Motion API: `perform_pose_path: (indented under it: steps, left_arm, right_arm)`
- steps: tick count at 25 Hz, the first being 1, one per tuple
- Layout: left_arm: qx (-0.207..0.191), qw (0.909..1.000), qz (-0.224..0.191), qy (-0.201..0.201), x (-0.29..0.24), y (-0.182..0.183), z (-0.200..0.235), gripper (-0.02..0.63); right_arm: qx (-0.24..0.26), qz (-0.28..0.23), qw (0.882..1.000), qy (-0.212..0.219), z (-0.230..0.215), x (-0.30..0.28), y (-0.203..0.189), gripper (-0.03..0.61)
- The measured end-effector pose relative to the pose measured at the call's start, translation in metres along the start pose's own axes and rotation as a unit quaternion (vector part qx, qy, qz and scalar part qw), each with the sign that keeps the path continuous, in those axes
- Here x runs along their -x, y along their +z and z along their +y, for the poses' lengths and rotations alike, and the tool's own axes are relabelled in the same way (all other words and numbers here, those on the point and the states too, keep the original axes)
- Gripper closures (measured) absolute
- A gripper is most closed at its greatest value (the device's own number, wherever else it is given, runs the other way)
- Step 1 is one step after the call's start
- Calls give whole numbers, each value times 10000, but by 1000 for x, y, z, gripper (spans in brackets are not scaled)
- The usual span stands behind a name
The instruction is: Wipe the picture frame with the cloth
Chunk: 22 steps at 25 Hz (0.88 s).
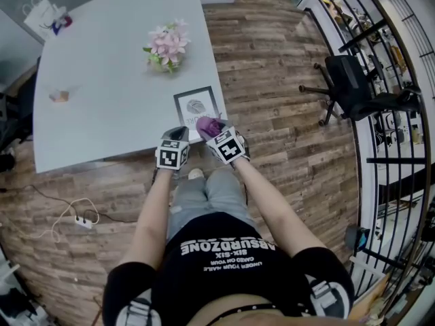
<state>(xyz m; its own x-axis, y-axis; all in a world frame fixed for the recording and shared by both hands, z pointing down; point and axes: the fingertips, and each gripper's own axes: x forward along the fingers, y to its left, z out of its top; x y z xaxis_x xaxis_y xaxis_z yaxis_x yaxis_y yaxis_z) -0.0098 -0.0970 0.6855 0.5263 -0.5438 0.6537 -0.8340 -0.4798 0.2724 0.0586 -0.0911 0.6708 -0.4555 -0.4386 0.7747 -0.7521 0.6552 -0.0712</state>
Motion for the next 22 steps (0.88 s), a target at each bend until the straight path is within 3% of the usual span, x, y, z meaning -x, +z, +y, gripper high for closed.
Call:
perform_pose_path:
  steps: [9, 16, 22]
  left_arm:
    - [-77, 10000, 13, -53, 1, -1, 0, 600]
    - [-48, 9999, 20, -146, 0, 0, -1, 600]
    - [-74, 9998, 67, -157, 0, -2, -3, 600]
  right_arm:
    - [115, 121, 9994, -297, -15, 10, -5, 391]
    - [94, 246, 9961, -842, -37, 19, -14, 391]
    - [37, 213, 9961, -854, -36, 20, -15, 390]
